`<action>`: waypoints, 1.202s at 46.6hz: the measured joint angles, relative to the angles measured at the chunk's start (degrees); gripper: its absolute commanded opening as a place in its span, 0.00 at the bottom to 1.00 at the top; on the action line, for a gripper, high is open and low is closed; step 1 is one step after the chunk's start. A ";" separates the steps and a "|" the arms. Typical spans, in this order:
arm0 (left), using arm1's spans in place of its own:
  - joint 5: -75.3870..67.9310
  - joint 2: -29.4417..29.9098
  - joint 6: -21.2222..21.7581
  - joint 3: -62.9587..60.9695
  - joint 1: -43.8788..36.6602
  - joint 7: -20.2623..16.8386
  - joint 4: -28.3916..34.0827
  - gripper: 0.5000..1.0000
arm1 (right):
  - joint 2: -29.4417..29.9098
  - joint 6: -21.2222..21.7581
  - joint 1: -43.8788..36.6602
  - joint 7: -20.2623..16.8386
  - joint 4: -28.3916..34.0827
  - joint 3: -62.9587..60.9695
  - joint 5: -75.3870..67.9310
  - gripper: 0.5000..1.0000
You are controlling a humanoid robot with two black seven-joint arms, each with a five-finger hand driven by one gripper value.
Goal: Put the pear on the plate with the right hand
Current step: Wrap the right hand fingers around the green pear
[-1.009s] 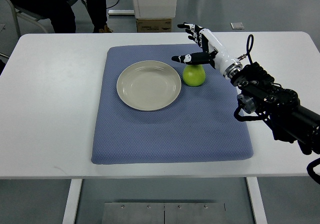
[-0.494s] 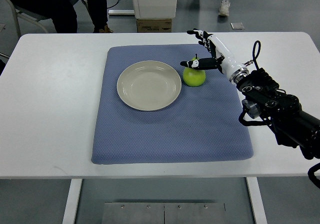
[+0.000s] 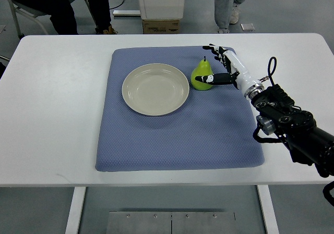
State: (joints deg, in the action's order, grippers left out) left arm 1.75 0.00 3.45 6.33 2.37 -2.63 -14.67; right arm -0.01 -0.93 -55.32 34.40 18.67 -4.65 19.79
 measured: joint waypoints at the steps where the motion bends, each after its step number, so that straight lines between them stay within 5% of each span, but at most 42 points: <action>1: 0.00 0.00 0.00 0.00 0.00 0.00 0.00 1.00 | 0.00 -0.01 0.13 -0.01 -0.03 0.00 0.00 0.98; 30: 0.00 0.00 -0.01 0.00 0.01 0.00 0.00 1.00 | 0.00 -0.28 1.80 0.14 -0.03 2.71 -0.01 0.90; 41: -0.03 0.00 0.00 0.00 0.01 0.00 0.00 1.00 | 0.01 -0.22 2.38 0.11 -0.04 2.72 -0.01 0.56; 50: -0.04 0.00 0.00 0.00 0.01 0.00 0.00 1.00 | 0.01 -0.22 2.57 -0.23 -0.05 2.79 0.02 0.00; 56: -0.04 0.00 0.00 0.00 0.01 0.00 0.00 1.00 | 0.00 -0.17 2.58 -0.53 -0.04 2.91 0.05 0.00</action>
State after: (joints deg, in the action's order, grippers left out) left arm 1.71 0.00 3.45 6.33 2.37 -2.63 -14.68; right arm 0.00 -1.10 -52.73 33.87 18.63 -1.74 19.84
